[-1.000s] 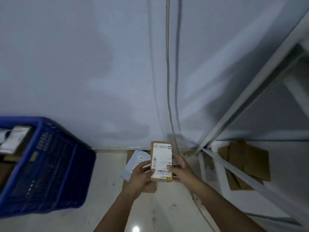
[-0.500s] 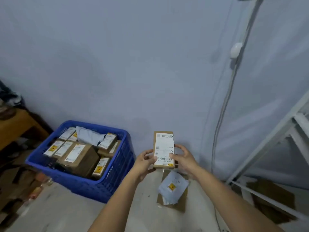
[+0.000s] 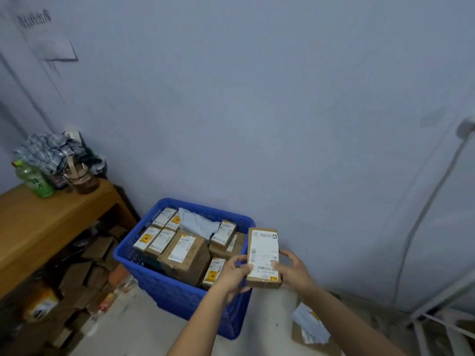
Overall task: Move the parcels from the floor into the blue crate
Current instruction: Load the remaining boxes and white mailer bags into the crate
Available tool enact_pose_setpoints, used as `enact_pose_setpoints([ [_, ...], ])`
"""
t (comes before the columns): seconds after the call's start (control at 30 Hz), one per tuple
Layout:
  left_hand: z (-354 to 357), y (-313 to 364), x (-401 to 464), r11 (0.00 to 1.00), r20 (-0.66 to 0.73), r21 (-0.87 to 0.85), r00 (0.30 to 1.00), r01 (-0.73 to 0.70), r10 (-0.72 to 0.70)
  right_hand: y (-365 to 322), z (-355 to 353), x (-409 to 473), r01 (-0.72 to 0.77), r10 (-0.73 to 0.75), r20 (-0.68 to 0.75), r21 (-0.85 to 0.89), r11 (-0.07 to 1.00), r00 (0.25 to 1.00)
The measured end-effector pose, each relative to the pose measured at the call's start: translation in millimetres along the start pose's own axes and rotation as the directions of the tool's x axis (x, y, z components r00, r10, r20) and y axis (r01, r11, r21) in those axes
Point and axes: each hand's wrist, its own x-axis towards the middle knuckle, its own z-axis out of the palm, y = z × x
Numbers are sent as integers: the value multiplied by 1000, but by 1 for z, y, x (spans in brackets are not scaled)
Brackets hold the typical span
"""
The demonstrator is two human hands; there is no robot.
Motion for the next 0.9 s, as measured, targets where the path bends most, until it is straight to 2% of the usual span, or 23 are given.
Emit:
enact_pose_setpoints([
  [0.13,-28,15,40,997,-23,67,999,47,-46,-14,24,50,-42,41,-18,-75,996,999],
  [0.3,-68,48,104,972,-60,231,998,38,-25,-23,55,140,-94,94,-14,-122,988,996],
  [0.43,-114,74,186,935,-120,341,991,92,-54,-15,73,224,-133,115,-122,-154,979,986],
  [0.6,-138,84,271,876,-146,460,985,145,-86,5,98,294,-191,148,-208,-201,961,967],
  [0.73,-143,79,308,733,-124,659,986,166,-111,24,122,330,-323,212,-323,-344,882,922],
  [0.9,-155,59,355,501,49,865,993,13,-111,24,152,351,-379,168,-406,-522,764,898],
])
